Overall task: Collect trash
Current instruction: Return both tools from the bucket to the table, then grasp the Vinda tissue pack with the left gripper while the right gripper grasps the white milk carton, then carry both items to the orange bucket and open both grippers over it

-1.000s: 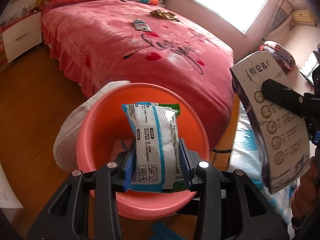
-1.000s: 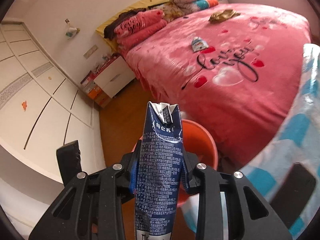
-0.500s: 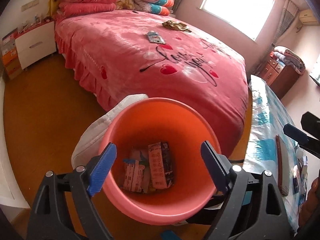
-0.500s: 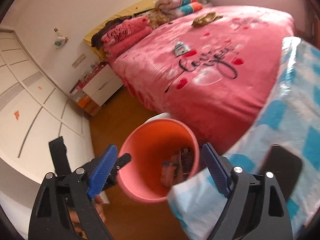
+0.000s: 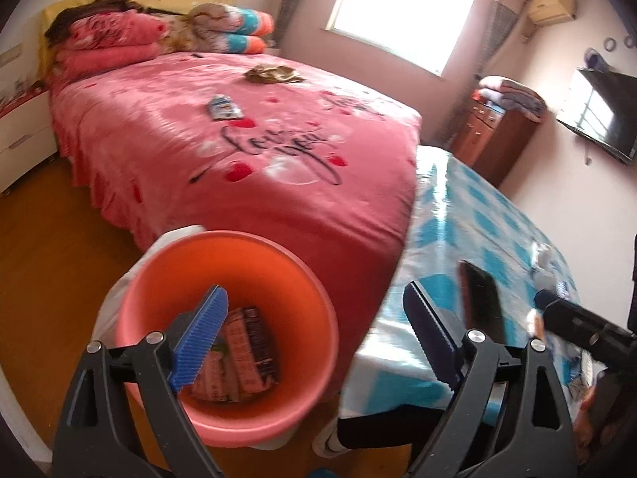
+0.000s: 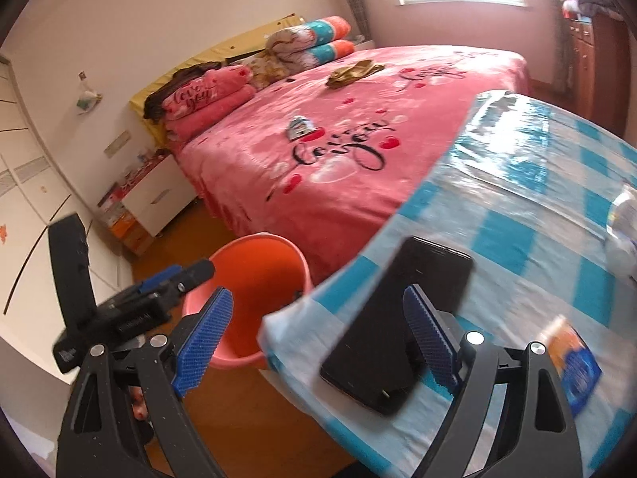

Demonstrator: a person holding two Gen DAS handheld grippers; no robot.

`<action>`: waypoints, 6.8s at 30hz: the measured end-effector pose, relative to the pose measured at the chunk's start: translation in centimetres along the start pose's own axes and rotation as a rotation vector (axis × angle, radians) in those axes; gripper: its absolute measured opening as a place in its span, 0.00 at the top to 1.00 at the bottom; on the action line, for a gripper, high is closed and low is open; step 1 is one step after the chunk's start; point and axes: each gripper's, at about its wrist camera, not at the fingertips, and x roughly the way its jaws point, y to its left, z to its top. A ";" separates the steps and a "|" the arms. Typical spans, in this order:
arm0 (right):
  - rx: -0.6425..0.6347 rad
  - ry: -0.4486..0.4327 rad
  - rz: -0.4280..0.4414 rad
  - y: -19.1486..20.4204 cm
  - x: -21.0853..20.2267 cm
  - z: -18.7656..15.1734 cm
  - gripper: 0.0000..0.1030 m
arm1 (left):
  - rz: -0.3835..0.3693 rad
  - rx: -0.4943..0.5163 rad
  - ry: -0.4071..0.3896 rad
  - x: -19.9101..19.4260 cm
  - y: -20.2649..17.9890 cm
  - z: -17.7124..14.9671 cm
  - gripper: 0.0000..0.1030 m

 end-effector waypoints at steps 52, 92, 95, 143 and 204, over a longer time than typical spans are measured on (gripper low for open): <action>0.353 -0.146 -0.299 -20.6 -18.8 -11.7 0.16 | -0.381 0.291 0.329 2.2 -25.4 -7.8 0.10; 0.335 0.007 -0.489 -25.5 -14.1 -11.5 0.16 | -0.137 0.545 0.260 10.5 -33.3 -7.1 0.35; 0.337 0.002 -0.500 -25.8 -14.2 -11.6 0.16 | -0.137 0.544 0.248 10.4 -33.2 -7.2 0.39; 0.350 -0.011 -0.580 -28.5 -15.6 -11.9 0.15 | -0.096 0.596 0.231 8.7 -33.2 -9.1 0.44; 0.073 0.001 -0.059 -11.7 -9.7 -0.6 0.45 | -0.084 0.235 -0.017 -0.5 -15.7 0.2 0.64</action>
